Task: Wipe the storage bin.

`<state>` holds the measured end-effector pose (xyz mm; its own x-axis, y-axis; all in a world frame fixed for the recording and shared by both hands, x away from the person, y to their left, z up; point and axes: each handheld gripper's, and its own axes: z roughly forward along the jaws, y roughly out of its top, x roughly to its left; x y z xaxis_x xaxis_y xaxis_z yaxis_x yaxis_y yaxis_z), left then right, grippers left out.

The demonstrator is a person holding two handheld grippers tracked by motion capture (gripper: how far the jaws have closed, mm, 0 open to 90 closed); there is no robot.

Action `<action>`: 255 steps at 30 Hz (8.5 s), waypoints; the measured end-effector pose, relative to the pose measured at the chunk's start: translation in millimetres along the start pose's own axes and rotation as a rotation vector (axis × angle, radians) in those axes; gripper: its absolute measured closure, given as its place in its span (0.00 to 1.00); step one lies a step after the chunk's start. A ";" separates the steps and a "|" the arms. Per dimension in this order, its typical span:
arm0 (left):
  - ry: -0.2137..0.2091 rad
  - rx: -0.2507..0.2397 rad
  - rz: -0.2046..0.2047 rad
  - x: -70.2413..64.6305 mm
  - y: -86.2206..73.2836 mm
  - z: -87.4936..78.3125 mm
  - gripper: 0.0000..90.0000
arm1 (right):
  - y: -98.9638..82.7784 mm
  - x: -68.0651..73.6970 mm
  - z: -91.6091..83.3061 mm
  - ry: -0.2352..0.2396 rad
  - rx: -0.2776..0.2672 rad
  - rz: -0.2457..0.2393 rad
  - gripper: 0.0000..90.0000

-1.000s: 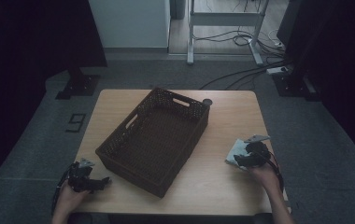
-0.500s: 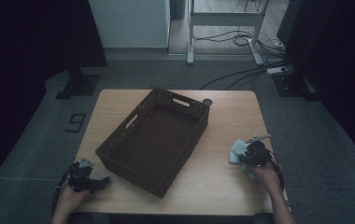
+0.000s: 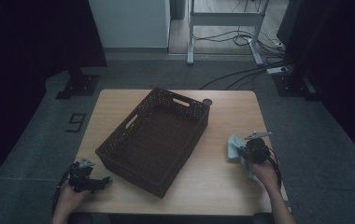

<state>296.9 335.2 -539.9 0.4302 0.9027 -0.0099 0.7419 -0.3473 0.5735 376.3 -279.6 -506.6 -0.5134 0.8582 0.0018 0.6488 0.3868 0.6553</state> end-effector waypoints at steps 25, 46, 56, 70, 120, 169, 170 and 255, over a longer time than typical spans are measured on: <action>-0.001 -0.007 0.003 -0.8 0.4 1.0 0.00 | 104.7 10.2 18.9 -0.014 -0.145 -0.037 0.87; -0.003 -0.010 0.006 -1.0 0.7 1.5 0.00 | 134.9 27.8 53.2 -0.010 -0.160 -0.079 0.88; -0.004 -0.012 0.007 -1.3 0.7 1.7 0.00 | 133.1 45.6 48.1 0.046 -0.183 -0.134 0.89; -0.003 -0.012 0.007 -1.7 1.0 1.9 0.00 | 118.8 64.4 36.1 0.134 -0.187 -0.196 0.89; -0.039 -0.083 0.060 2.6 -4.4 4.6 0.00 | 72.4 146.6 8.4 0.336 -0.184 -0.353 0.87; -0.026 -0.109 0.042 2.6 -3.6 7.6 0.00 | 36.5 246.1 -26.9 0.591 -0.174 -0.553 0.87; -0.026 -0.109 0.043 2.6 -3.6 7.6 0.00 | 36.4 248.7 -27.8 0.587 -0.175 -0.565 0.87; -0.025 -0.111 0.042 2.6 -3.4 8.0 0.00 | 79.6 112.8 39.3 0.247 -0.103 -0.286 0.88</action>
<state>299.6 336.7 -548.5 0.4735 0.8808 -0.0039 0.6622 -0.3531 0.6610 392.1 -138.7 -483.9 -0.7932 0.6086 -0.0190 0.4061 0.5521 0.7282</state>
